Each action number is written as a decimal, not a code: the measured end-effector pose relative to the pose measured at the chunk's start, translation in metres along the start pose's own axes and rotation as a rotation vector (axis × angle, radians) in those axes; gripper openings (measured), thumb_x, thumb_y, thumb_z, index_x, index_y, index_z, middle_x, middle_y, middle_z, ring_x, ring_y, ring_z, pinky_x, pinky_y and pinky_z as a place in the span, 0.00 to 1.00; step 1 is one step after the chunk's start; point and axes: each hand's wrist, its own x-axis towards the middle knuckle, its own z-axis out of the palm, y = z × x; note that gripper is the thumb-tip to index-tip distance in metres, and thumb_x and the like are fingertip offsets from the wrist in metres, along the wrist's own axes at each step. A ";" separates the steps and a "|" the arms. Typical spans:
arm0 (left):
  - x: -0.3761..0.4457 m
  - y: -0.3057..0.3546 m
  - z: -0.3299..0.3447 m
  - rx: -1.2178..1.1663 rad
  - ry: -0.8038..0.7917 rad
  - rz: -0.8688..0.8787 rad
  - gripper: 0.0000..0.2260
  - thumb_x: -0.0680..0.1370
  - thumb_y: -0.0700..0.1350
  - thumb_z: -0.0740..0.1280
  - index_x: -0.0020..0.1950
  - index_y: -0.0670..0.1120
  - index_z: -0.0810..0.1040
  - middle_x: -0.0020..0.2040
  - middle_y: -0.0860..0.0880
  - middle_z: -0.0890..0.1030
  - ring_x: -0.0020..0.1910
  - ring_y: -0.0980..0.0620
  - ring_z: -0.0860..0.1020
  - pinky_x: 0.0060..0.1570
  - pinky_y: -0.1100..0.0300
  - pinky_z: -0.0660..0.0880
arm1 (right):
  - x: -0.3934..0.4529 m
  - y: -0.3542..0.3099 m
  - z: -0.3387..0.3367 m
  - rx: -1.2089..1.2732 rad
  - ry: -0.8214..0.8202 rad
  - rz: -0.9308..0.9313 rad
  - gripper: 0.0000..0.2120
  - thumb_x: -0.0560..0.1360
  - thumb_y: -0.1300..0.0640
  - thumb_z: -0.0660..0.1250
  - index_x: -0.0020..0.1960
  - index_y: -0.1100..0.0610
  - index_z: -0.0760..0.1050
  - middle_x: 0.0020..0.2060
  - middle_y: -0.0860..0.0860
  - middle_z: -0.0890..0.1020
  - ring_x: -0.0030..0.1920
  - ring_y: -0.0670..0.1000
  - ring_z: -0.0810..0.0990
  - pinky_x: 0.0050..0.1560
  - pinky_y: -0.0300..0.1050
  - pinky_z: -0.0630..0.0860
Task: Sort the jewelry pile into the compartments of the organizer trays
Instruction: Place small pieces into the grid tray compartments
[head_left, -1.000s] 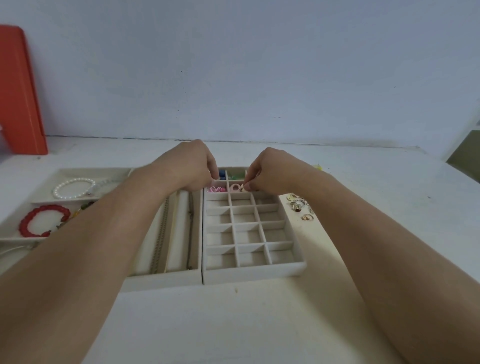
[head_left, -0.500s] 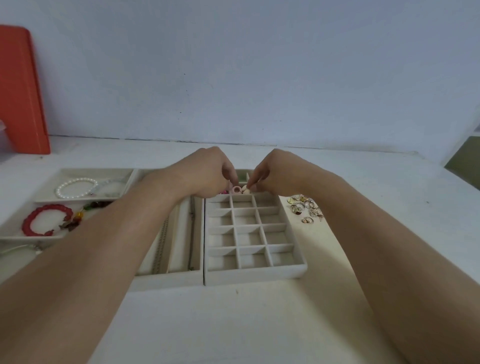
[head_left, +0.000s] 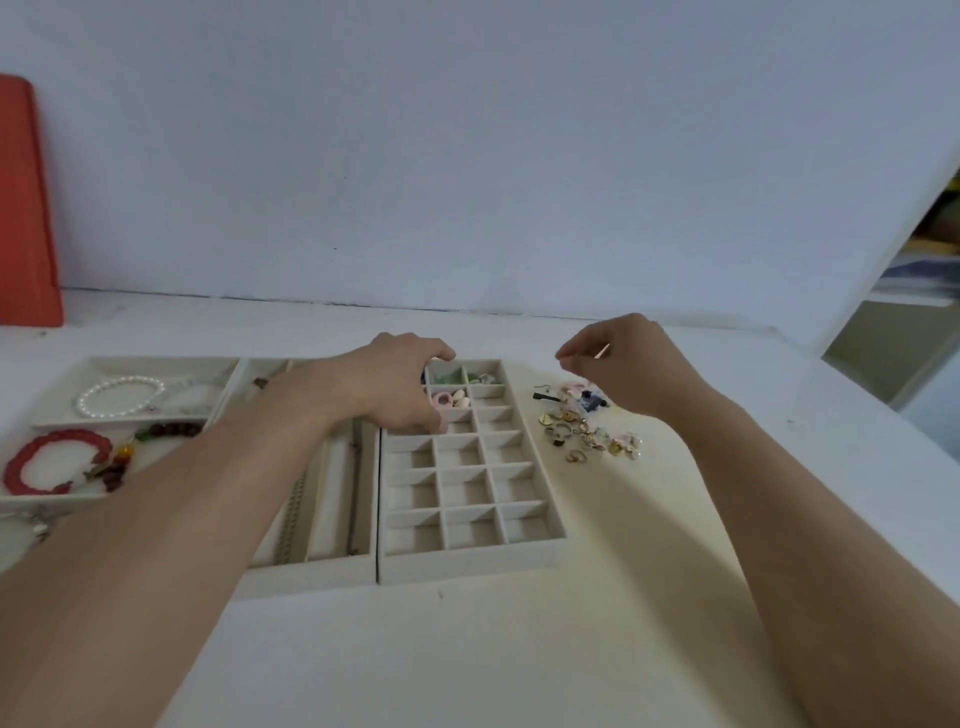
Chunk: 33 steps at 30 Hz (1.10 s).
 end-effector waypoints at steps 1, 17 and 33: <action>0.001 0.001 0.000 -0.005 0.004 -0.003 0.39 0.72 0.52 0.77 0.79 0.54 0.61 0.73 0.48 0.68 0.71 0.47 0.67 0.69 0.49 0.69 | -0.002 0.011 0.001 -0.011 0.036 0.022 0.04 0.77 0.53 0.72 0.46 0.45 0.84 0.41 0.42 0.84 0.36 0.44 0.81 0.31 0.30 0.71; -0.004 0.031 0.006 -0.201 0.137 0.074 0.24 0.77 0.50 0.73 0.71 0.56 0.72 0.71 0.57 0.71 0.42 0.58 0.79 0.45 0.63 0.72 | 0.002 0.067 0.012 -0.019 -0.197 0.174 0.17 0.85 0.53 0.55 0.70 0.48 0.75 0.69 0.47 0.77 0.70 0.52 0.73 0.70 0.48 0.67; 0.038 0.098 0.022 -0.213 0.062 0.067 0.22 0.77 0.48 0.74 0.69 0.50 0.75 0.67 0.52 0.77 0.66 0.52 0.74 0.62 0.61 0.68 | -0.014 0.050 0.006 0.024 -0.167 0.026 0.08 0.74 0.56 0.73 0.51 0.46 0.81 0.42 0.41 0.80 0.45 0.46 0.81 0.43 0.39 0.78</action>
